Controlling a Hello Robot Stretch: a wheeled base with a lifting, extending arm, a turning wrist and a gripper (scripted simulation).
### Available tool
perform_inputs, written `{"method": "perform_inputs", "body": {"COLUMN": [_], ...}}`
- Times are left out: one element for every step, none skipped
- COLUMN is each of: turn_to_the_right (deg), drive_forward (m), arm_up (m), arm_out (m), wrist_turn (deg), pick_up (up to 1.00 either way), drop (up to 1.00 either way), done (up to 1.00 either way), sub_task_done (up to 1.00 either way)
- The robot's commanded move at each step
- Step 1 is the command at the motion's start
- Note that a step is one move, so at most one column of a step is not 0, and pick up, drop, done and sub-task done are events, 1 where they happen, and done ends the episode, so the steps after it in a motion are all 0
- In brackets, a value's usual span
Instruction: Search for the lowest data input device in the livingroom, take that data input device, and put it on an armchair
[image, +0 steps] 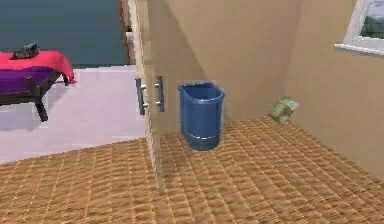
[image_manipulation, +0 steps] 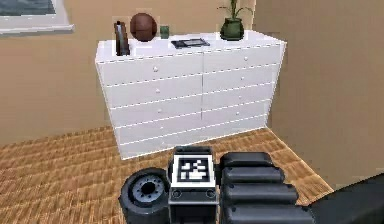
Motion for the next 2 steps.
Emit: {"method": "perform_inputs", "body": {"turn_to_the_right": [45.0,45.0], "drive_forward": [0.00,0.00], "arm_up": [0.00,0.00], "arm_out": [0.00,0.00], "wrist_turn": [0.0,0.0], "pick_up": [0.00,0.00], "drop": [0.00,0.00], "done": [0.00,0.00], "sub_task_done": [0.00,0.00]}}
